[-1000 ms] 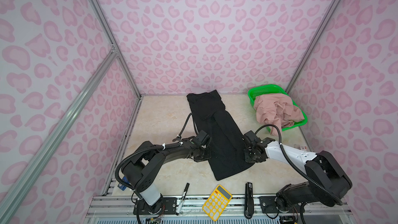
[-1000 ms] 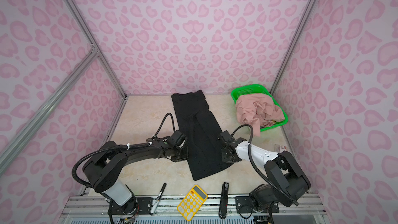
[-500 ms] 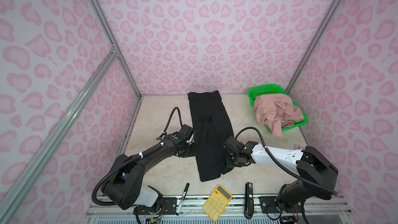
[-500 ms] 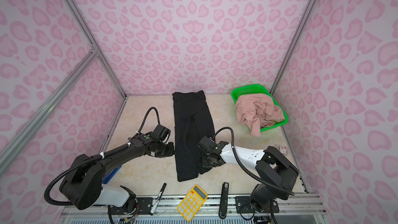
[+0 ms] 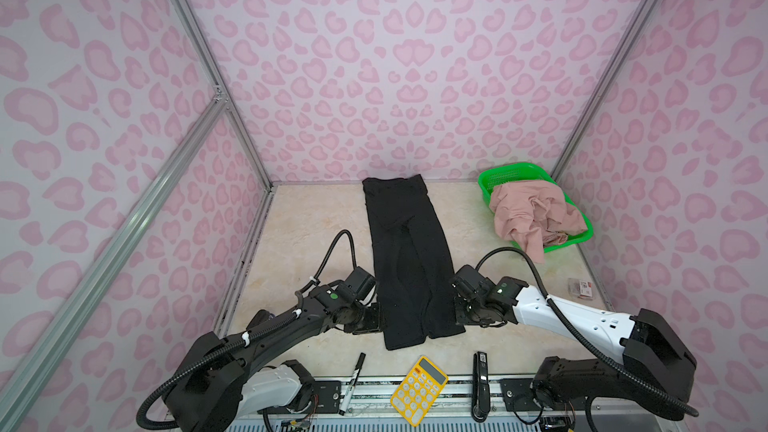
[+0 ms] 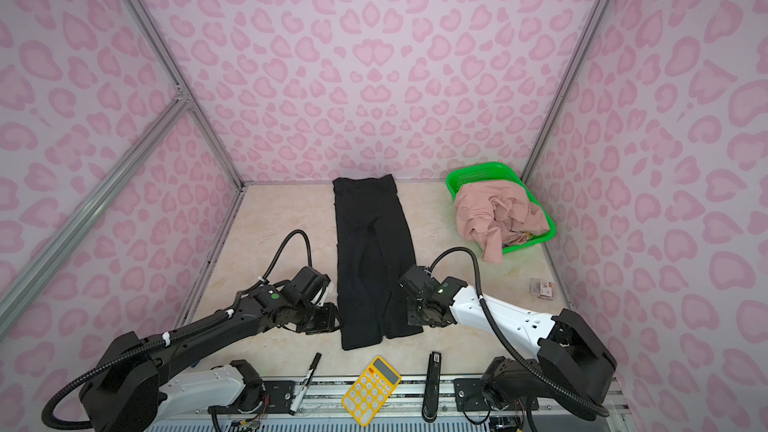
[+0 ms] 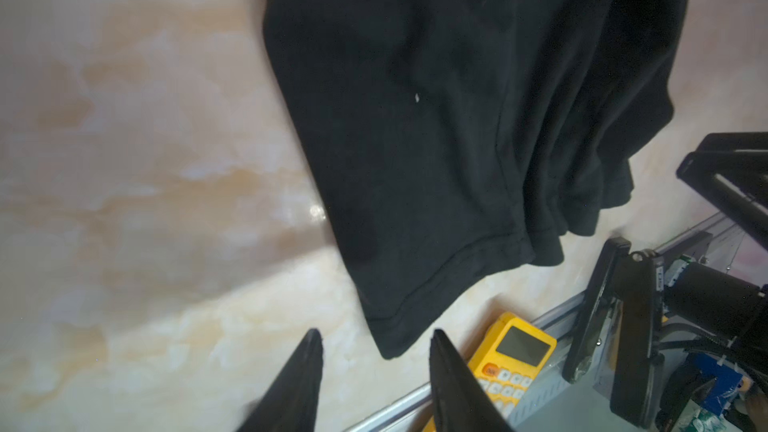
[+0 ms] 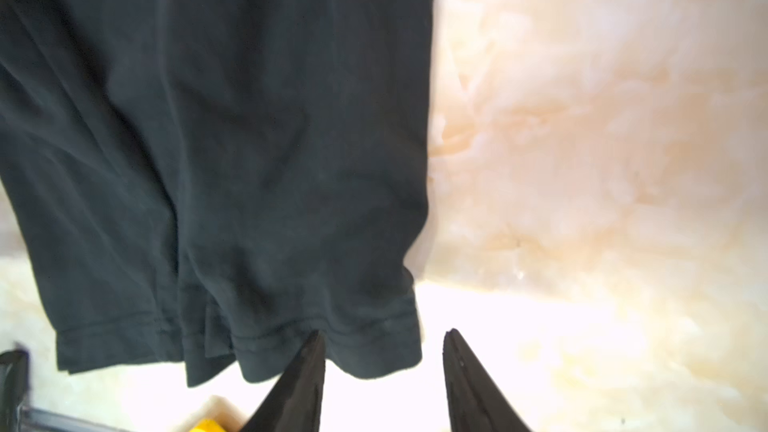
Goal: Fold and stack the mixed laundry pile
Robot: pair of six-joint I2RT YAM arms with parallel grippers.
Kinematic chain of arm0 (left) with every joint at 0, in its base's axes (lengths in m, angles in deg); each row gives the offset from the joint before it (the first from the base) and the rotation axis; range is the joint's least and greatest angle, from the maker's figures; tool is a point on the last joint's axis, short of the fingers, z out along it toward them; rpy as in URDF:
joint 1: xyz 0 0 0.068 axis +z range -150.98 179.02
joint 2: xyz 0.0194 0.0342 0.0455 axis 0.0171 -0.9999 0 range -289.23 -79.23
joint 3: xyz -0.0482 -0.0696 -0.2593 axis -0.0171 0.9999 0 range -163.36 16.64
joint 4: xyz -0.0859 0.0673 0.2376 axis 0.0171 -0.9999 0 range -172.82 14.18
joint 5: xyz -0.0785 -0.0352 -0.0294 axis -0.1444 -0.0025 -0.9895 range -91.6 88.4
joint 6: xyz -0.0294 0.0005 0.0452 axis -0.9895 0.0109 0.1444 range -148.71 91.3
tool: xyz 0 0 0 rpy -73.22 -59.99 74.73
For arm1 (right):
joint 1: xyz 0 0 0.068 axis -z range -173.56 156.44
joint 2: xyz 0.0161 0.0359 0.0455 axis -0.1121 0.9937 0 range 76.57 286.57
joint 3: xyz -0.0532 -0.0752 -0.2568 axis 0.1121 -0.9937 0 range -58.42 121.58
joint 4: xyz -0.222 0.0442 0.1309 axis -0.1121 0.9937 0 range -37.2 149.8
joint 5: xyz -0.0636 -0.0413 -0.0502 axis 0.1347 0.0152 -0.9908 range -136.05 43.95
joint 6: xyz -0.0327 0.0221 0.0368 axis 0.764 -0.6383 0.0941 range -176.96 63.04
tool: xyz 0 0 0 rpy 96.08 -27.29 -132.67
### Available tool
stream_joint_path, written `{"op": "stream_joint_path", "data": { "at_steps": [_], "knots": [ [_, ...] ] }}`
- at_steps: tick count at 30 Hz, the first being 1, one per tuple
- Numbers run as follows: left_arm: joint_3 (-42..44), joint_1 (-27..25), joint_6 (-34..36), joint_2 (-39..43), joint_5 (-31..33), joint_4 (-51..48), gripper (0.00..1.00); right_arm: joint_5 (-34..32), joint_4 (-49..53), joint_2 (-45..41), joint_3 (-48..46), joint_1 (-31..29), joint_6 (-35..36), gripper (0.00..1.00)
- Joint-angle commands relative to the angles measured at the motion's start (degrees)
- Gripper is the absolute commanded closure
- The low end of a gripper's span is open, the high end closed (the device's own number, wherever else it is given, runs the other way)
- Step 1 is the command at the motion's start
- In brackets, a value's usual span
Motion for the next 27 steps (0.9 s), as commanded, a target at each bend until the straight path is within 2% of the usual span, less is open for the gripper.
{"op": "stream_joint_path", "data": {
  "at_steps": [1, 7, 16, 19, 23, 27],
  "knots": [
    [1.3, -1.6, -4.7, -0.9, 0.2, 4.1, 0.57, 3.5, -1.1, -0.5, -2.2, 1.5, 1.7, 0.48],
    [4.3, -3.1, -7.8, -0.9, -1.2, 8.3, 0.58, 9.8, -6.9, -0.6, -5.9, 4.2, 2.4, 0.47],
    [7.0, -6.3, -10.8, -4.1, -5.1, 13.9, 0.59, 11.4, -8.9, 0.5, -7.9, 4.3, 2.1, 0.50],
    [8.1, -6.9, -11.8, -4.4, -5.0, 14.6, 0.63, 11.5, -8.8, 0.8, -8.1, 4.2, 1.9, 0.51],
    [8.9, -7.0, -12.9, -4.5, -4.1, 15.1, 0.74, 11.2, -8.5, 1.9, -8.5, 4.0, 2.2, 0.52],
    [8.4, -7.0, -13.1, -4.3, -2.6, 13.8, 0.87, 8.9, -7.1, 3.0, -8.3, 3.8, 2.6, 0.62]
  ]
}}
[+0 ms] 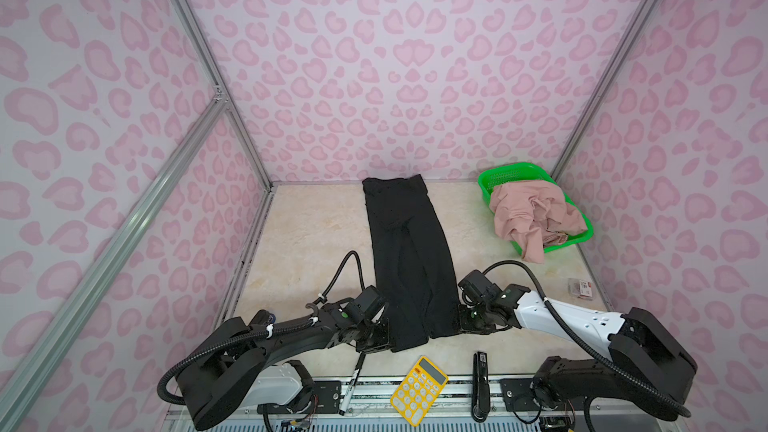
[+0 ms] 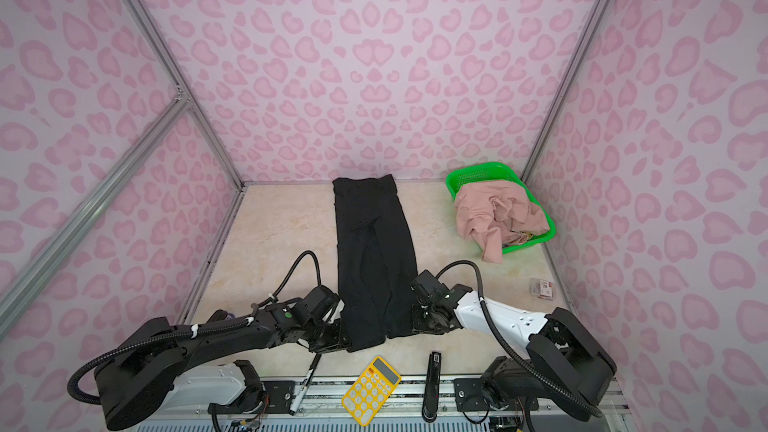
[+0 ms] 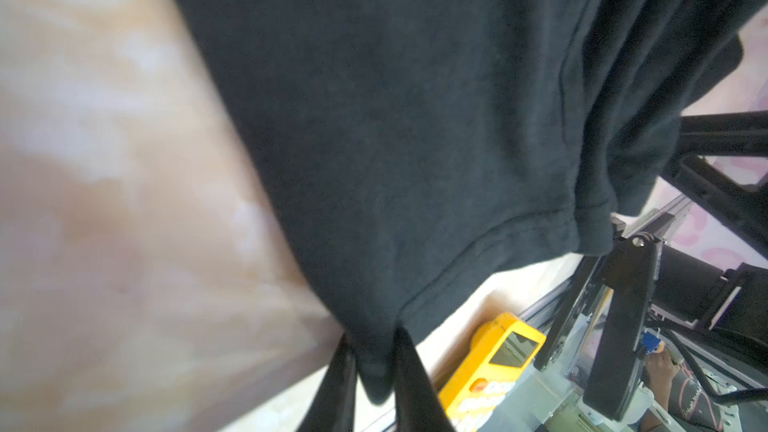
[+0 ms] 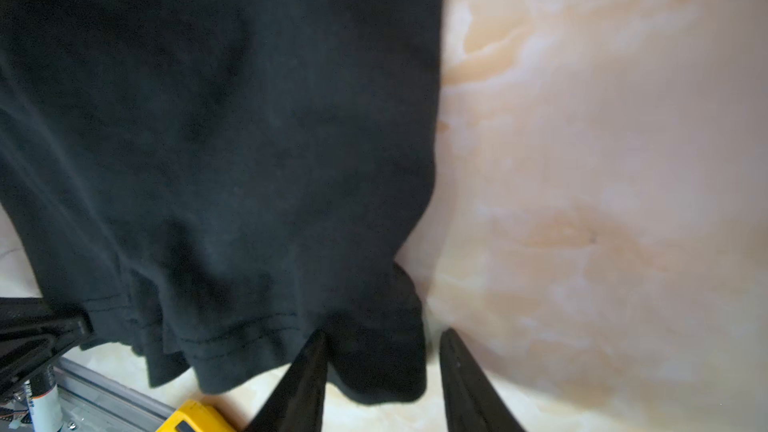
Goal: Fold and stack the mixed laundry pile
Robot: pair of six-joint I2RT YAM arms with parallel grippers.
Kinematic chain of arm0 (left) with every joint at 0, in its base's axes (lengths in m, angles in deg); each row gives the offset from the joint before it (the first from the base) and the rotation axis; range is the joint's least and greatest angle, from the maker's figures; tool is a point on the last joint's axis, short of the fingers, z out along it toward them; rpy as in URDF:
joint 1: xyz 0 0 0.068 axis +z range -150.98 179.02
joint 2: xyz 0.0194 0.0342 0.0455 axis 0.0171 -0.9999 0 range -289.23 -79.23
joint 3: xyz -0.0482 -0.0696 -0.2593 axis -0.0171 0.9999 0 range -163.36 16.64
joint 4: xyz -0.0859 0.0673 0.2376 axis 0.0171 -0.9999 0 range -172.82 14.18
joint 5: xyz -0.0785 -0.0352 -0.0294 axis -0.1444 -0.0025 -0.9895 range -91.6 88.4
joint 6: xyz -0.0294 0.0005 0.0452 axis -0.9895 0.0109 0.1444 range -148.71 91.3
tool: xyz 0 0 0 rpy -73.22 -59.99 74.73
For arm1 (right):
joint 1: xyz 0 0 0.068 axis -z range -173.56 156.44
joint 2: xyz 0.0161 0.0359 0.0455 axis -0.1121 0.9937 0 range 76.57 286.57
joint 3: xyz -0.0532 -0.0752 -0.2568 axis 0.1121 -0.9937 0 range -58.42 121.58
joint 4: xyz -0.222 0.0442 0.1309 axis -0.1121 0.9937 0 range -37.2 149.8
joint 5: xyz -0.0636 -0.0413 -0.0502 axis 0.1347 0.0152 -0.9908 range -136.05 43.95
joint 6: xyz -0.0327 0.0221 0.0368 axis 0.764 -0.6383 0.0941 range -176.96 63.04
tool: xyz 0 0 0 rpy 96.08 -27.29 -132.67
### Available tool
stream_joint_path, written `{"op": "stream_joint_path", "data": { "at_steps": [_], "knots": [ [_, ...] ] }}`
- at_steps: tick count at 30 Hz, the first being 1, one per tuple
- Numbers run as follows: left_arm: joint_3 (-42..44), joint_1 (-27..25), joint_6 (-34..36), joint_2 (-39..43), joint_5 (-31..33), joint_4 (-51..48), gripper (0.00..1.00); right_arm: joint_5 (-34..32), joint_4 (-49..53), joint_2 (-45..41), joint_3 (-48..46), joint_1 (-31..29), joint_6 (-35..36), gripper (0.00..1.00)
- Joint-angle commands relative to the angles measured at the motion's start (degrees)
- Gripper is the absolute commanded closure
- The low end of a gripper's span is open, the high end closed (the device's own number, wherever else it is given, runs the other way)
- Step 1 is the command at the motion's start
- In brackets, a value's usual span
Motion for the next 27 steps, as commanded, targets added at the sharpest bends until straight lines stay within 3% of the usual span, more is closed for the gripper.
{"op": "stream_joint_path", "data": {
  "at_steps": [1, 5, 10, 16, 27],
  "knots": [
    [-0.1, 0.0, -0.6, 0.1, 2.7, -2.7, 0.89, -3.0, 2.5, 1.3, -0.7, -0.1, 0.6, 0.67],
    [-0.4, 0.0, -0.3, 1.0, 4.0, -5.0, 0.96, -5.2, 4.3, 0.6, -0.8, -0.1, 0.6, 0.82],
    [-0.8, 0.0, 0.6, 2.3, 4.4, -7.0, 0.97, -9.8, 9.1, -2.9, -0.3, 0.0, 0.5, 0.96],
    [-2.3, 0.0, 3.5, 2.3, 3.7, -10.6, 0.97, -11.0, 12.6, -6.0, -0.4, -0.1, 0.9, 1.00],
    [-3.0, -0.1, 3.7, 8.4, 2.6, -15.0, 0.97, -6.8, 11.4, -8.7, 0.7, -2.1, 2.5, 1.00]
  ]
}}
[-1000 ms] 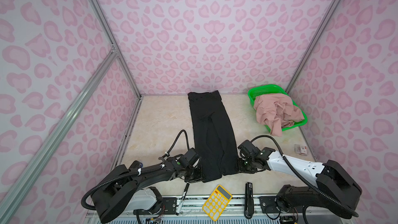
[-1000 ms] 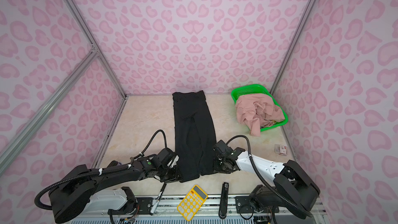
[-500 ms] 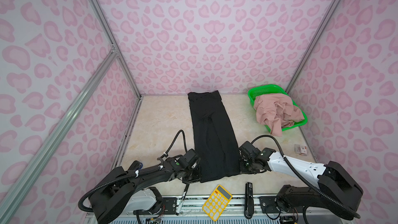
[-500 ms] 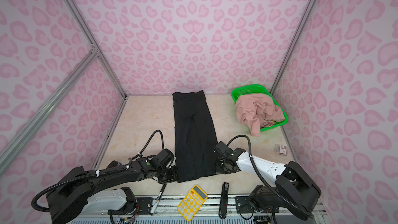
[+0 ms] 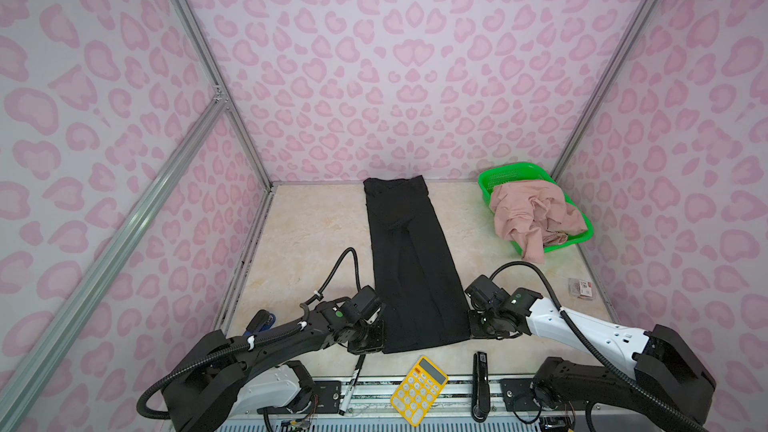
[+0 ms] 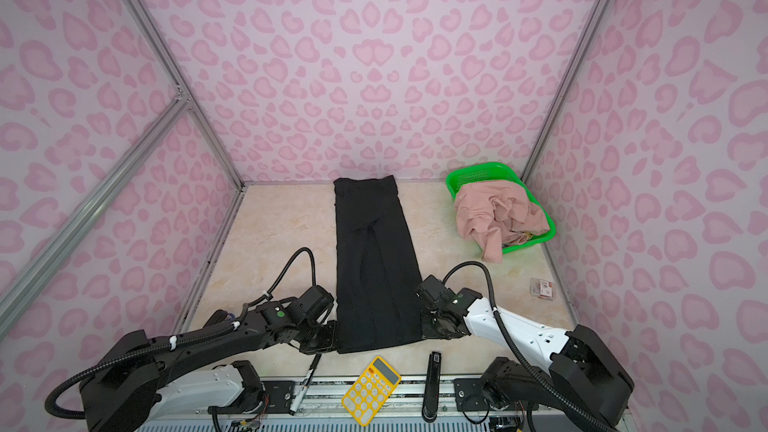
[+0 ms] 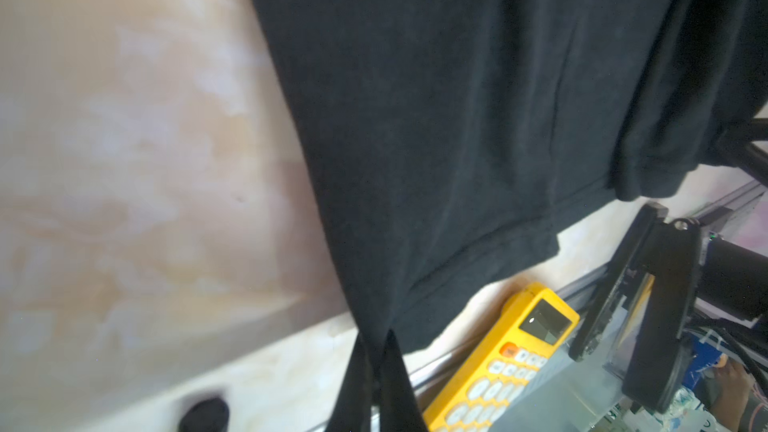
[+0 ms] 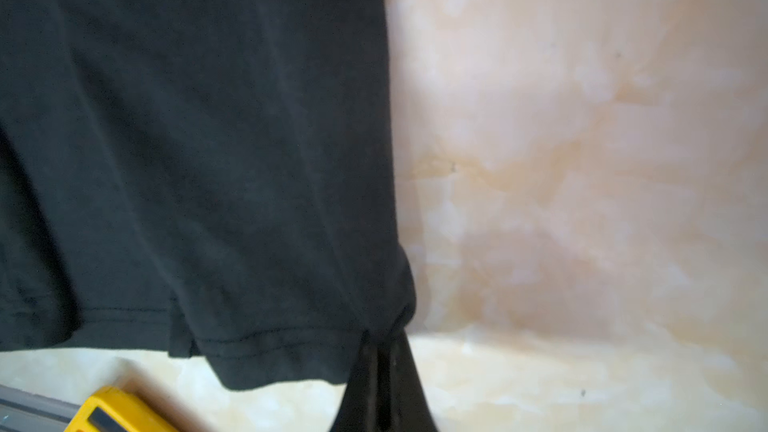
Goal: Fold and stack the mixed laundry pile
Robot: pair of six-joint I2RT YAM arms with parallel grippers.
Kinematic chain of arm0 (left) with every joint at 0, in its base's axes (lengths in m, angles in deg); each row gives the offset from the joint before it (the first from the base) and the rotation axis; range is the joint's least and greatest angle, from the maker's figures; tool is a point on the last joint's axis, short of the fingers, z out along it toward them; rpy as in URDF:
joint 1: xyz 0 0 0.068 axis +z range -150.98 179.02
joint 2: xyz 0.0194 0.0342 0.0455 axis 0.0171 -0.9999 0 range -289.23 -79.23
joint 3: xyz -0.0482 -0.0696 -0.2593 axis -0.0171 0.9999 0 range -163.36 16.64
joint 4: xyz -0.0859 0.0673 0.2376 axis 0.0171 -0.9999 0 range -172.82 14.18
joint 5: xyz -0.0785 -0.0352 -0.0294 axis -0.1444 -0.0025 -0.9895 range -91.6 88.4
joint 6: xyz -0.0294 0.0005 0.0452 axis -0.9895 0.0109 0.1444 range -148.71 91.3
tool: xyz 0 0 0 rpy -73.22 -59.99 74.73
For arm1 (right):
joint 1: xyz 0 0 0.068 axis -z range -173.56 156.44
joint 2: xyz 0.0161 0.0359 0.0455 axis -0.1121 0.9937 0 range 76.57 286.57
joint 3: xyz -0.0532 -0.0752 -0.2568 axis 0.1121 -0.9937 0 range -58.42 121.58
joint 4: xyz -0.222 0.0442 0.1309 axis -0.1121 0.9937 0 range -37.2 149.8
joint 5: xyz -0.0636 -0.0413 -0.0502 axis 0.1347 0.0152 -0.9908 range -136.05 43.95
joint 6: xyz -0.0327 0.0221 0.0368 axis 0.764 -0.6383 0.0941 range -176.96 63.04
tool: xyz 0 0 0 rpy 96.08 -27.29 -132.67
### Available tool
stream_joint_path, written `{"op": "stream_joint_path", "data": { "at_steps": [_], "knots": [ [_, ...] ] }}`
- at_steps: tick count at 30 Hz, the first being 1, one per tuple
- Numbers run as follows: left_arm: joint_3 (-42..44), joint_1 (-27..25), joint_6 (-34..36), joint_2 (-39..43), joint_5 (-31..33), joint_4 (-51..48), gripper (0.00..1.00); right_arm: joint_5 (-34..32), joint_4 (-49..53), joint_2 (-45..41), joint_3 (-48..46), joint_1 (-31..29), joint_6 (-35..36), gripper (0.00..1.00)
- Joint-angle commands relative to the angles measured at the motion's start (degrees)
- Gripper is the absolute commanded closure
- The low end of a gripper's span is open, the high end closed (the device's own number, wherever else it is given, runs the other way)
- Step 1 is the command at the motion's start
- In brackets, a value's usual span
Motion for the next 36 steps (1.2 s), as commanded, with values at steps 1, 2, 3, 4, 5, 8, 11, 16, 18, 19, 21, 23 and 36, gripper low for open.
{"op": "stream_joint_path", "data": {
  "at_steps": [1, 2, 3, 4, 5, 8, 11, 16, 18, 19, 21, 23, 36],
  "knots": [
    [-0.9, 0.0, -0.2, 2.2, -0.9, -3.3, 0.97, 0.5, 1.7, -0.8, 1.5, -1.3, 0.5, 1.00],
    [-1.0, 0.0, -0.4, 3.0, -1.3, -3.6, 0.97, 0.6, 2.1, -1.1, 2.1, -1.9, 0.4, 1.00],
    [-1.1, -0.1, -0.7, 3.9, -1.7, -4.1, 0.97, 0.4, 2.8, -1.5, 2.8, -2.7, 0.0, 1.00],
    [-1.2, -0.1, -0.9, 5.1, -1.7, -4.8, 0.97, 0.0, 3.5, -2.0, 3.6, -3.5, -0.2, 1.00],
    [-1.7, -0.1, -0.9, 6.3, -1.3, -6.0, 0.97, -0.4, 4.2, -2.5, 4.5, -3.9, -0.3, 1.00],
    [-5.7, 0.5, 0.3, 9.0, 2.5, -11.1, 0.97, -3.5, 6.5, -3.5, 8.8, -3.2, 0.2, 1.00],
    [-10.4, 4.4, 3.4, 9.6, 2.1, -13.7, 0.97, -4.7, 6.1, -3.8, 12.8, 0.6, 1.8, 1.00],
    [-16.8, 15.0, 11.7, 5.5, -2.2, -13.0, 0.97, 0.6, 1.5, 1.1, 17.7, 9.3, 8.4, 1.00],
    [-20.2, 18.0, 15.6, 1.8, -2.6, -13.2, 0.97, 0.9, 1.6, 5.3, 21.7, 11.2, 11.7, 1.00],
    [-21.8, 19.1, 17.0, 0.0, -2.9, -13.1, 0.97, 1.1, 1.8, 7.4, 23.5, 12.1, 13.2, 1.00],
    [-24.7, 21.7, 19.6, -4.1, -4.5, -12.3, 0.97, 3.5, 2.7, 12.2, 28.5, 14.3, 16.4, 1.00],
    [-27.3, 23.7, 21.7, -7.9, -5.7, -11.1, 0.97, 5.0, 2.7, 16.8, 31.9, 15.8, 18.3, 1.00],
    [-42.9, 34.1, 29.1, -32.3, -12.5, -6.0, 0.97, 9.0, 0.8, 40.9, 53.3, 20.7, 23.2, 1.00]
  ]
}}
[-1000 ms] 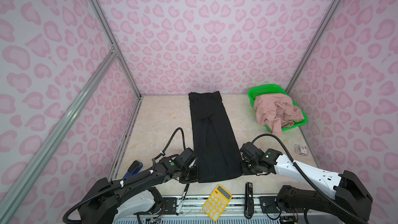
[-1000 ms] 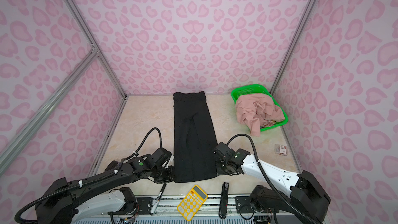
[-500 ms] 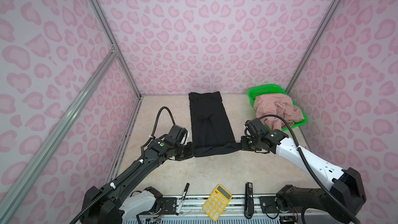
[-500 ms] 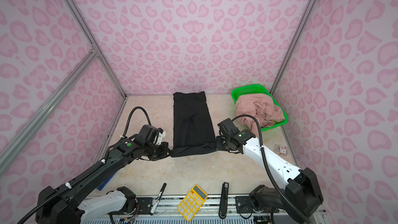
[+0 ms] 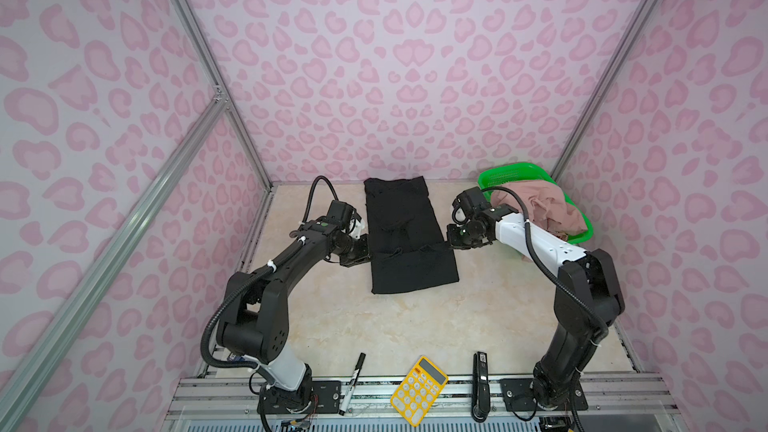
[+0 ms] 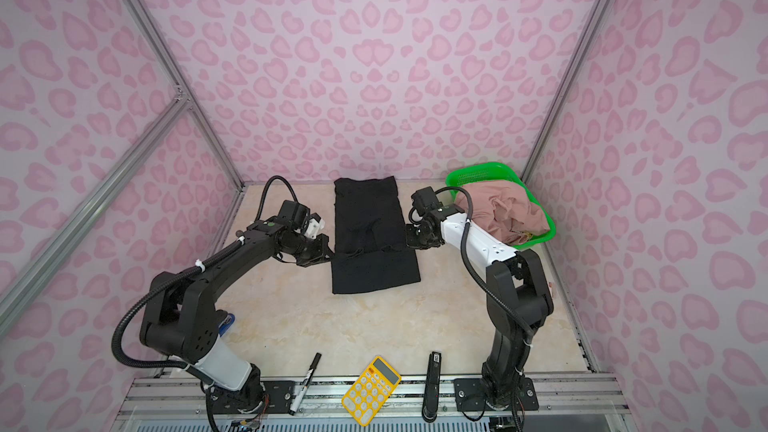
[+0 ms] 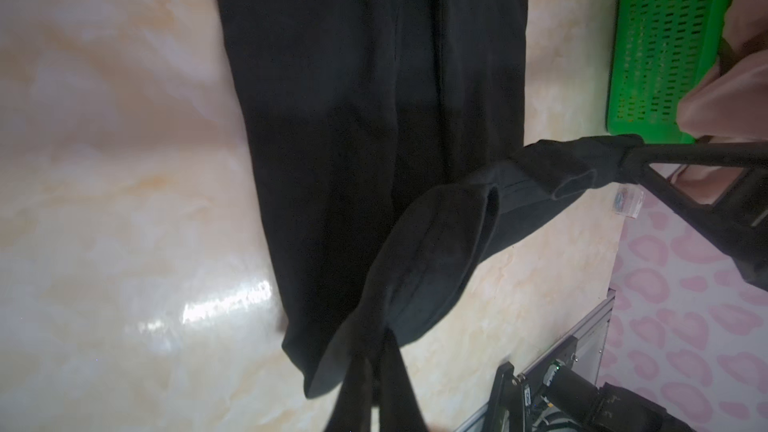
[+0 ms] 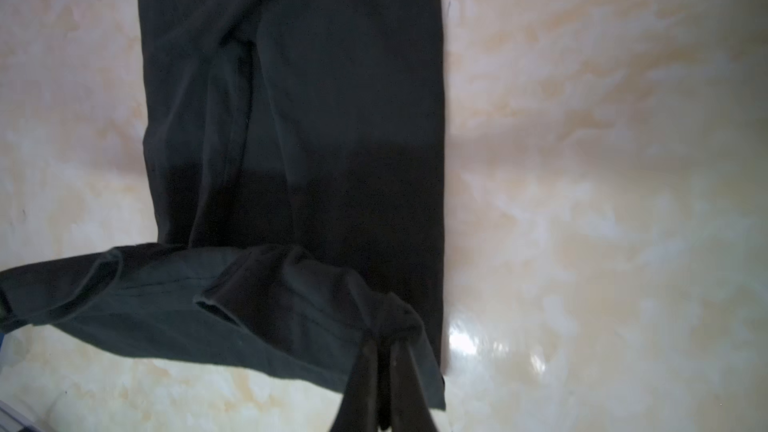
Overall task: Fold and stack the mixed laundry pile
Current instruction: 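Fold the near end over toward the far end with both grippers, then lay the folded end down and press it flat with both grippers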
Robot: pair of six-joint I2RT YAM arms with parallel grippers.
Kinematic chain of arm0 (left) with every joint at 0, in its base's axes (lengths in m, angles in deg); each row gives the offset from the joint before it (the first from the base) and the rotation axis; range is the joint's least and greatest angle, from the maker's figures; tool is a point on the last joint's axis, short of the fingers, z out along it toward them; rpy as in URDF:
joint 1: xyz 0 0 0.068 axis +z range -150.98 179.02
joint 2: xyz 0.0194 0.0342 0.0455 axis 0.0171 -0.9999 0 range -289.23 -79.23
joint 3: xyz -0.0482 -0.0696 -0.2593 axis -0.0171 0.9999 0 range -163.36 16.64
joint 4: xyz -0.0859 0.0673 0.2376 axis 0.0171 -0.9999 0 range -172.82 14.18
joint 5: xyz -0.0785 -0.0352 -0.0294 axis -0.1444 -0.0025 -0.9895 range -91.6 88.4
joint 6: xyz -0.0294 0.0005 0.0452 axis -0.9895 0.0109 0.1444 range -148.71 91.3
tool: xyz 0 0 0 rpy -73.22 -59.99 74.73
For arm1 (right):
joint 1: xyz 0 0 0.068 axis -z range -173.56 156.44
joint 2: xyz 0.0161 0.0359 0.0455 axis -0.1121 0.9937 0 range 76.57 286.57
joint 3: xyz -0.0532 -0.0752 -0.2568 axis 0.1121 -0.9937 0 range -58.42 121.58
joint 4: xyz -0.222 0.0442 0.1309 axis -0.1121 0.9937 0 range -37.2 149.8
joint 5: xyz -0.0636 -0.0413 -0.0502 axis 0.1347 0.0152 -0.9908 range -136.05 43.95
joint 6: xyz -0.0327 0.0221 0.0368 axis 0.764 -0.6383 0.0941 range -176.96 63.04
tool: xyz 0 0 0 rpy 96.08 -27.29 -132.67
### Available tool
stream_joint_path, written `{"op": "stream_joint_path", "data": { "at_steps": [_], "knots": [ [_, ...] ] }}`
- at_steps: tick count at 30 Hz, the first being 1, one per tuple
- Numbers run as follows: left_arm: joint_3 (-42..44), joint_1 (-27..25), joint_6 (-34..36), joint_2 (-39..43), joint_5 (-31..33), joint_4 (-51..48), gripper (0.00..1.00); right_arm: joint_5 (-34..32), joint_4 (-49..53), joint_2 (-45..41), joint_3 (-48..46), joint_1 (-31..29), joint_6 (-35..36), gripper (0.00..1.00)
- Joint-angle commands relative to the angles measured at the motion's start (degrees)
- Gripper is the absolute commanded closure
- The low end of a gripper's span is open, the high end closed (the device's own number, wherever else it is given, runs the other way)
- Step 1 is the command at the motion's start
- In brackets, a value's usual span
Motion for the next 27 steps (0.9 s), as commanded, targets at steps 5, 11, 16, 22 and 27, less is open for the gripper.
{"op": "stream_joint_path", "data": {
  "at_steps": [5, 11, 16, 22, 27],
  "knots": [
    [-7.2, 2.3, 4.3, -10.6, -4.8, 2.2, 0.97, 1.5, -0.1, 11.6, 9.5, 1.9, 1.5, 1.00],
    [-11.4, 4.1, 3.4, -17.1, -4.1, 4.5, 0.97, 1.9, -2.1, 16.2, 13.7, 2.3, 1.9, 0.95],
    [-12.5, 5.8, 1.5, -19.7, -4.7, 7.8, 0.90, 2.0, 0.0, 19.8, 19.7, 2.9, 2.5, 0.89],
    [-13.6, 6.4, 1.7, -19.6, -3.6, 9.7, 0.53, -1.6, 2.6, 18.7, 22.2, 3.0, 5.8, 0.66],
    [-12.4, 6.6, 0.6, -15.6, -2.6, 13.5, 0.50, -1.8, 0.0, 11.6, 15.6, 2.2, 10.4, 0.62]
  ]
}}
